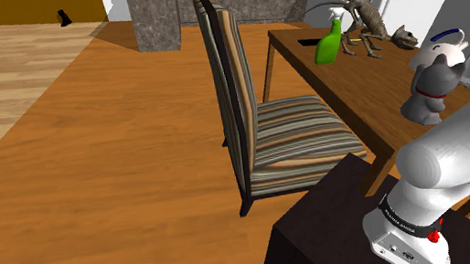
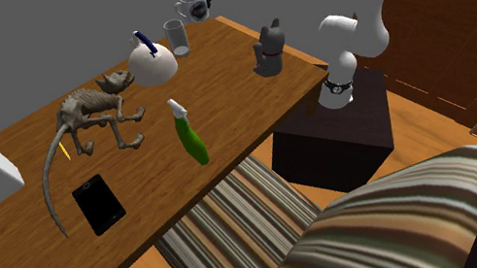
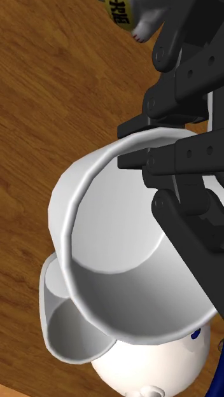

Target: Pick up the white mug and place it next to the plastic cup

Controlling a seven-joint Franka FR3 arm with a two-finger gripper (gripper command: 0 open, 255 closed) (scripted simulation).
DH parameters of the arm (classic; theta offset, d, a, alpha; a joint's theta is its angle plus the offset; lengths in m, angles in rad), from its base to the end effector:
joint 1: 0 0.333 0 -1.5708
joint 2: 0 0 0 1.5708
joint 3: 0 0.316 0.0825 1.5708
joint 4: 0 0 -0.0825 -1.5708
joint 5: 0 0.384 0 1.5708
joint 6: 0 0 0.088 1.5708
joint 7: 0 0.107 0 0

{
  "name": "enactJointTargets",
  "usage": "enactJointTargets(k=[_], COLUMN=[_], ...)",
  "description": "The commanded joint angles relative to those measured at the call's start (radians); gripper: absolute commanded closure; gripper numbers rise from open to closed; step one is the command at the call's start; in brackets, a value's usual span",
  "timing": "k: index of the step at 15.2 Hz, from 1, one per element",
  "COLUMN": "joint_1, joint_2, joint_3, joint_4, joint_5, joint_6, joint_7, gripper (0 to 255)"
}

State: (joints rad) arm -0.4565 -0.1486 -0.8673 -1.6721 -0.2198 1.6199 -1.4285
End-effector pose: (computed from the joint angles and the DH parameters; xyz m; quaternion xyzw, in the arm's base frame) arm 0.0775 -0.5260 0.6312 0.9967 0.0567 -0.0479 0.0322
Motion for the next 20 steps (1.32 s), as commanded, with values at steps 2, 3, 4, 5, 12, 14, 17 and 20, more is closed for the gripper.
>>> enactJointTargets(k=[2, 3, 4, 5, 12, 14, 17, 20], joint_1=[-0.002, -0.003, -0.003, -0.004, -0.009, -0.01, -0.012, -0.013], joint_2=[-0.01, -0.014, -0.017, -0.021, -0.033, -0.033, -0.032, -0.027], joint_3=[0.0, 0.001, 0.002, 0.002, -0.001, -0.003, -0.008, -0.014], joint_4=[-0.048, -0.064, -0.08, -0.096, -0.198, -0.225, -0.264, -0.301], joint_5=[-0.008, -0.011, -0.014, -0.017, -0.031, -0.033, -0.034, -0.034], joint_6=[0.041, 0.054, 0.067, 0.08, 0.173, 0.199, 0.239, 0.279], joint_7=[0.009, 0.012, 0.016, 0.019, 0.036, 0.04, 0.044, 0.046], gripper=[255, 255, 255, 255, 255, 255, 255, 255])
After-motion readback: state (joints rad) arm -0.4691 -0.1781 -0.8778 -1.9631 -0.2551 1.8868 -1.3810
